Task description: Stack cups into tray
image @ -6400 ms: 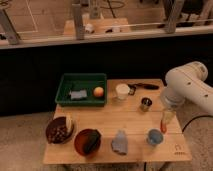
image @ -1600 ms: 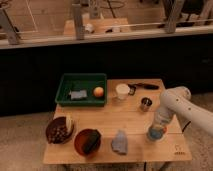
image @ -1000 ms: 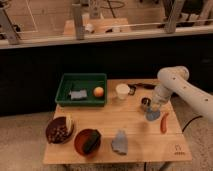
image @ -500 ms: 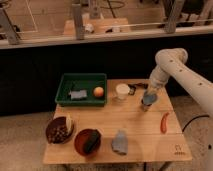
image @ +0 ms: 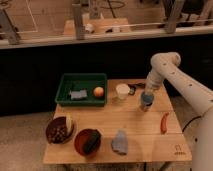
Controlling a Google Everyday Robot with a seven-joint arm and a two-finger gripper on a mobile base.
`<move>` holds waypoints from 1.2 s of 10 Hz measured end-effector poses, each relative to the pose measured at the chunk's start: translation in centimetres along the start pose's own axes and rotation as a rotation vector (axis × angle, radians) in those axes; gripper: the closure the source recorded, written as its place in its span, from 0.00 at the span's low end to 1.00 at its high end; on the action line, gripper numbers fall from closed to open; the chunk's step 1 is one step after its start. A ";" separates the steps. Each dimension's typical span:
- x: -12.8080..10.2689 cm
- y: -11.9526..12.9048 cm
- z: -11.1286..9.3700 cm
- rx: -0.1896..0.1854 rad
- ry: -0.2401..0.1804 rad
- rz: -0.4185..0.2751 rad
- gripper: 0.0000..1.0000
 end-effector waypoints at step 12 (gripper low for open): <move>3.6 -2.6 -1.7 0.027 0.046 -0.021 0.20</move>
